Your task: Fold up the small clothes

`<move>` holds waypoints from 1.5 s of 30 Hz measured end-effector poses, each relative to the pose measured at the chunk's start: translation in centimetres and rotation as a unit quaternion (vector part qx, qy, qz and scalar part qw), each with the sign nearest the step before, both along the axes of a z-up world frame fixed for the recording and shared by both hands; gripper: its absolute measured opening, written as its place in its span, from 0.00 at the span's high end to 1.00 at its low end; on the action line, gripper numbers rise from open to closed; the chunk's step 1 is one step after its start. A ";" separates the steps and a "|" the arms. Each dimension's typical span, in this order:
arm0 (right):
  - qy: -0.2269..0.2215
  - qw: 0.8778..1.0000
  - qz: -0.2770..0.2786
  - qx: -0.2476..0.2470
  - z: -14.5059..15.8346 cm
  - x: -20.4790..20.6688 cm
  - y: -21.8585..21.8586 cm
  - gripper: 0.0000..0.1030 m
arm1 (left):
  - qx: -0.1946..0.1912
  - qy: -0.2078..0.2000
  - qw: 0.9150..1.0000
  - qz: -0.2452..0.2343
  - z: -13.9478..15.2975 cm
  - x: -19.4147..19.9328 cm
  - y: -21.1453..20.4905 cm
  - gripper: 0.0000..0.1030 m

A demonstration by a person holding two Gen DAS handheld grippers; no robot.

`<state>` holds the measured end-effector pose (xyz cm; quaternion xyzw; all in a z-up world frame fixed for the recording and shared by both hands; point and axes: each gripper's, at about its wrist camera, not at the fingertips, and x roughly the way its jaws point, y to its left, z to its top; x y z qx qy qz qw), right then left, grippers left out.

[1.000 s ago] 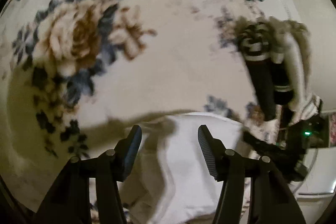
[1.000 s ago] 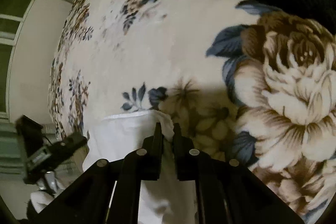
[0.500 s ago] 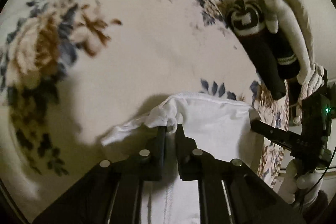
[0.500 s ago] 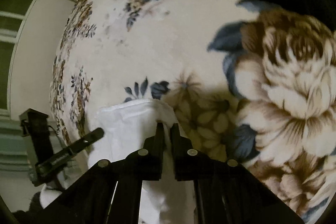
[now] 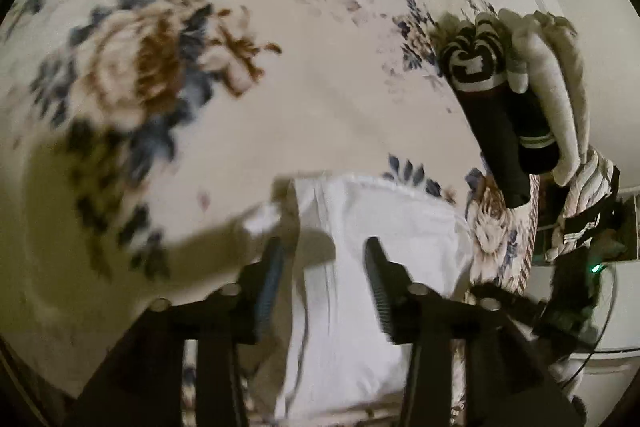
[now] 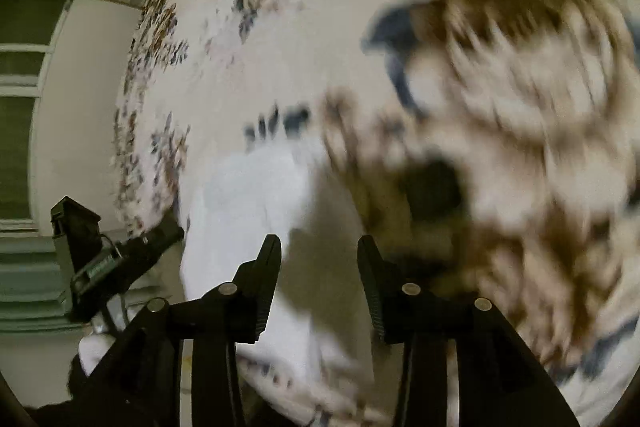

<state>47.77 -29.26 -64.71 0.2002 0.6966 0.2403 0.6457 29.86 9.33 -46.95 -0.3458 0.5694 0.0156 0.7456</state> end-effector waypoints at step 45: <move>0.053 0.989 -0.135 -0.020 -3.1 -11.4 -2.4 0.94 | -0.219 0.068 0.958 0.172 -8.4 -10.0 -6.0 0.31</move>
